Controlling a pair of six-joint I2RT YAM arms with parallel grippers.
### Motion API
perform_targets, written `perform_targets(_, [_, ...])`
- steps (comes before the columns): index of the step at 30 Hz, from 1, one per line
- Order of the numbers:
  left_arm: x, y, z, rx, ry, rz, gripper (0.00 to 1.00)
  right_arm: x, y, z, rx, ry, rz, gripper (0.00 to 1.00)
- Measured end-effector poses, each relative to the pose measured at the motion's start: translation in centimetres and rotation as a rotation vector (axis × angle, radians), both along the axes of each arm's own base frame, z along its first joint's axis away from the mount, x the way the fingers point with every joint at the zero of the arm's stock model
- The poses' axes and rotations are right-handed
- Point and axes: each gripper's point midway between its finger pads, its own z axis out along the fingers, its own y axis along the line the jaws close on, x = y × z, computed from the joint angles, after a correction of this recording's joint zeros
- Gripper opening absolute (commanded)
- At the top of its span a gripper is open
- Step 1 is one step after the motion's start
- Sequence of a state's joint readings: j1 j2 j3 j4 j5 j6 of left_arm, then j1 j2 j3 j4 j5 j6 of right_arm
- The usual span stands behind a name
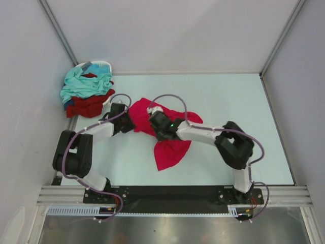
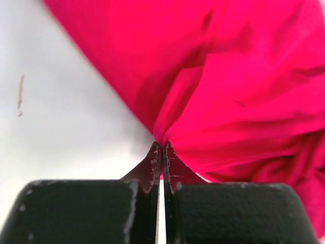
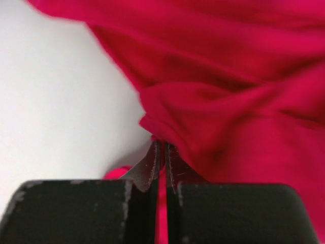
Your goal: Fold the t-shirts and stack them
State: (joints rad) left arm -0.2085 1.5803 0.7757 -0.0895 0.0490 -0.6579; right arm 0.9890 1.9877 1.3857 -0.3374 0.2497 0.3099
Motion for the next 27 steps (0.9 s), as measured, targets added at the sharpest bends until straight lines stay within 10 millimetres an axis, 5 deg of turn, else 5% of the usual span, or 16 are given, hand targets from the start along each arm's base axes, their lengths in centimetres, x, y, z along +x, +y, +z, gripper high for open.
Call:
perform_targets(3, [0.8,-0.5,2.1,-0.009,-0.033,-0.039,0.0,2.6,-3.1,5.7,0.107,-0.021,-0.079,0.0])
perform_targets(8, [3.2,-1.5,9.8,-0.023,-0.176,-0.11,0.0,8.5,-11.8,22.3,0.384,-0.27,-0.275,0.0])
perform_targets(12, [5.2,-1.7,20.5,-0.017,-0.392,-0.143,0.0,10.7,-20.1,33.1,0.512,-0.48,-0.427,0.0])
perform_targets(15, [5.7,-1.6,29.6,-0.014,-0.583,-0.148,0.0,10.9,-25.4,38.9,0.548,-0.615,-0.505,0.0])
perform_targets(17, [5.0,-1.2,35.0,-0.009,-0.7,-0.141,0.0,10.5,-27.2,41.5,0.552,-0.68,-0.514,0.0])
perform_targets(22, [3.2,0.4,42.1,0.013,-0.839,-0.08,0.0,9.1,-26.4,43.3,0.557,-0.707,-0.355,0.0])
perform_targets(24, [3.0,0.7,42.8,0.017,-0.851,-0.066,0.0,8.2,-25.0,43.0,0.574,-0.682,-0.253,0.0])
perform_targets(27, [3.2,0.9,40.7,0.028,-0.797,-0.063,0.0,5.7,-22.6,40.4,0.598,-0.592,-0.097,0.0])
